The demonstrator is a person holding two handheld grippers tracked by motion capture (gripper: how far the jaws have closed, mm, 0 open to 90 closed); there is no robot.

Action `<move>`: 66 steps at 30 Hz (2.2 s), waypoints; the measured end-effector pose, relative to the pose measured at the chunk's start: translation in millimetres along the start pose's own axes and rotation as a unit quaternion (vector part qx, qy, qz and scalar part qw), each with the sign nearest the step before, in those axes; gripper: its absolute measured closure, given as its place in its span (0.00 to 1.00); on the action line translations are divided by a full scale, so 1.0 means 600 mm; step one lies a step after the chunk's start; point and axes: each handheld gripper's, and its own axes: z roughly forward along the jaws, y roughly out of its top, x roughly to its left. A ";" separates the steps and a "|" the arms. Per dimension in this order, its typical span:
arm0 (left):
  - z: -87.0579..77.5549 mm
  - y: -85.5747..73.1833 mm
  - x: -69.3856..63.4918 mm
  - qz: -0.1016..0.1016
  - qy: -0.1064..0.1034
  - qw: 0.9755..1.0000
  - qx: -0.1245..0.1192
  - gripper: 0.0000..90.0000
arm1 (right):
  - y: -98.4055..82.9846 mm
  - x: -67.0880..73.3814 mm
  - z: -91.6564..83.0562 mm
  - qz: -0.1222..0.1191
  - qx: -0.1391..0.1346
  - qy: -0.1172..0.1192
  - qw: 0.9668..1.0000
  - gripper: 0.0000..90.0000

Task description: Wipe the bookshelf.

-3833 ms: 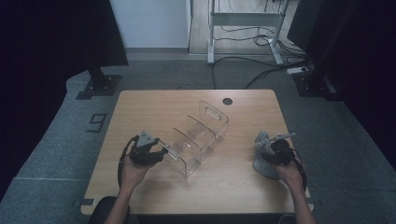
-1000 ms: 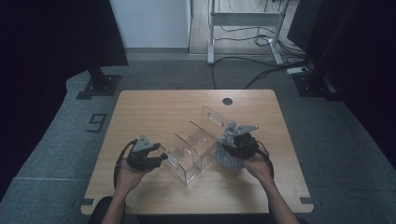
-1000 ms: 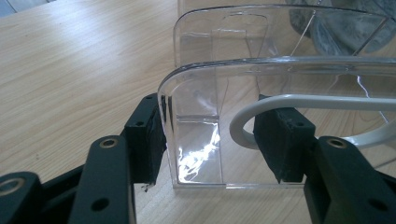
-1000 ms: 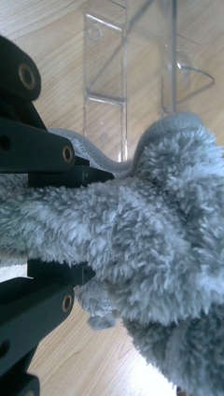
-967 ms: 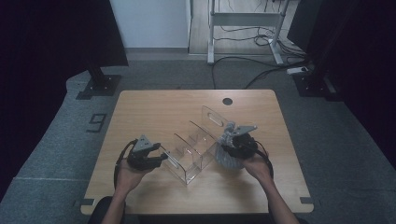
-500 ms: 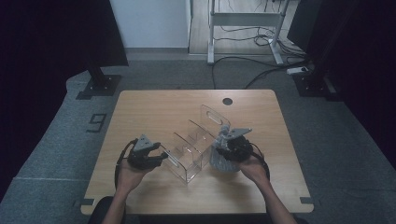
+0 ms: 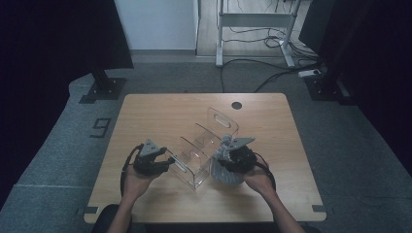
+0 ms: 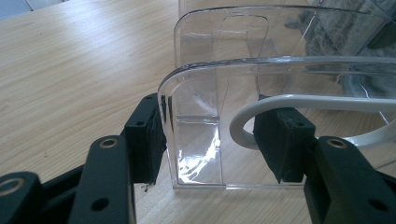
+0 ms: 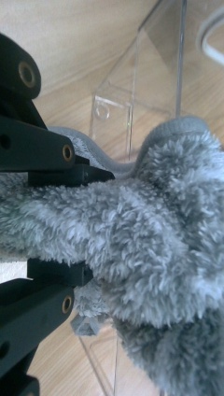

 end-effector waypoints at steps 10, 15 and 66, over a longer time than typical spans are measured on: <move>0.002 0.002 0.002 -0.005 0.008 1.000 0.001 0.49 | 0.008 0.028 0.007 -0.013 0.001 0.020 1.000 0.71; 0.003 0.003 0.001 -0.007 0.017 1.000 0.003 0.49 | 0.011 0.043 0.011 -0.019 0.003 0.032 0.999 0.71; 0.003 0.000 0.011 -0.012 0.043 0.999 -0.004 0.48 | -0.012 0.005 -0.035 0.006 0.003 -0.008 1.000 0.72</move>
